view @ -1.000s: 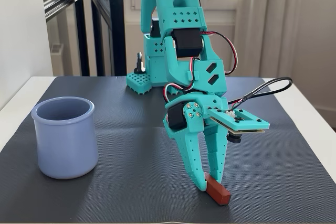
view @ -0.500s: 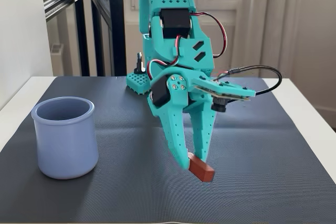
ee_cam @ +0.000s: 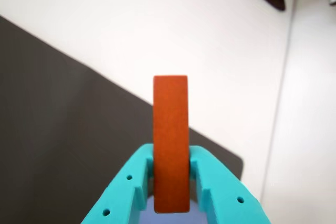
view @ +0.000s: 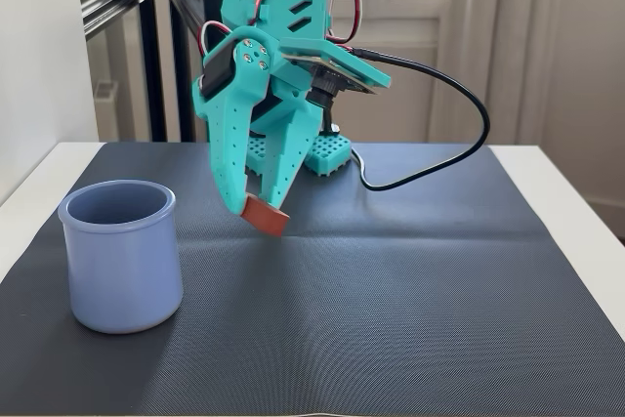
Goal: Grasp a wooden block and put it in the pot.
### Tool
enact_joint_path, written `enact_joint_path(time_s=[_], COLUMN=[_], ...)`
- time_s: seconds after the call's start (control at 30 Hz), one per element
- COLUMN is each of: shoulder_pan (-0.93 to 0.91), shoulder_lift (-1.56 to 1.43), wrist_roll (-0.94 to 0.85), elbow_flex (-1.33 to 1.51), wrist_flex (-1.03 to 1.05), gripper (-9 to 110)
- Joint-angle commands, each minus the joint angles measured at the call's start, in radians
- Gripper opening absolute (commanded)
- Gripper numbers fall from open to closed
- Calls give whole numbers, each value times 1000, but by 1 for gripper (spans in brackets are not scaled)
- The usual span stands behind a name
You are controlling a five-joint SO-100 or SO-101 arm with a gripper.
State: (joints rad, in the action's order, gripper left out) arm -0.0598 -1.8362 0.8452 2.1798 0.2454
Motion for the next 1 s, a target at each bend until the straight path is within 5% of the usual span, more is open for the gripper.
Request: enact_joint_path(time_s=[0.0, 0.47, 0.97], shoulder_pan=[-54, -235, -325], shoulder_lift=[-72, -175, -175], wrist_roll=[-89, -549, -653], elbow_flex=[-12, -2, 23], wrist_flex=[28, 238, 276], gripper=[0, 1, 1])
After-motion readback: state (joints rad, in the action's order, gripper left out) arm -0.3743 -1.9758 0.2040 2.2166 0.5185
